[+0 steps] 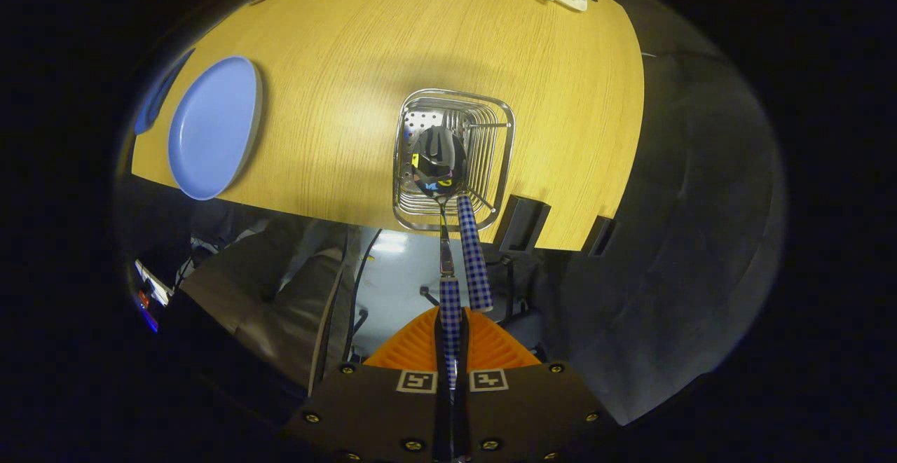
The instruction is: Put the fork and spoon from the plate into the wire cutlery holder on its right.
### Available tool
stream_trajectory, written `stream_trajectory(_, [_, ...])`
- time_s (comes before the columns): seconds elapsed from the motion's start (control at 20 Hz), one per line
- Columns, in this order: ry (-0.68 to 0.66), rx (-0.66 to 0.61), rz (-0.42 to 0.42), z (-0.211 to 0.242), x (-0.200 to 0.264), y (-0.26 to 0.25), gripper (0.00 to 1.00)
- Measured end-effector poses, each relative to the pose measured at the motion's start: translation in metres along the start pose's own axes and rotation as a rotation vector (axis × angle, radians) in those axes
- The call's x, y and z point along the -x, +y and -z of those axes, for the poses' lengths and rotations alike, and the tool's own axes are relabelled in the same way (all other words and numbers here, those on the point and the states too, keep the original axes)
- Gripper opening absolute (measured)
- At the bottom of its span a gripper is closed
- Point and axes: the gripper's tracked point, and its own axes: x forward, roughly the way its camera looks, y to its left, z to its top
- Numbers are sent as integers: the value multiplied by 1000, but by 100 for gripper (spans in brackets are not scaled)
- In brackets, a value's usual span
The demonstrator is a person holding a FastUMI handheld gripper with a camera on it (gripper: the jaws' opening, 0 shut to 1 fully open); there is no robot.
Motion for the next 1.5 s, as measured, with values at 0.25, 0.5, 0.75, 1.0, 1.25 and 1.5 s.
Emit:
stream_trajectory(0.25, [70, 17, -5, -3, -2, -3, 3])
stream_trajectory(0.5, [77, 55, 39, -11, 12, -11, 3])
stream_trajectory(0.75, [135, 93, 102, -14, 15, -21, 3])
stream_trajectory(1.0, [204, 163, 193, -20, 31, -31, 3])
stream_trajectory(1.25, [271, 202, 238, -19, 28, -31, 6])
stream_trajectory(1.5, [188, 209, 238, -38, 39, -25, 12])
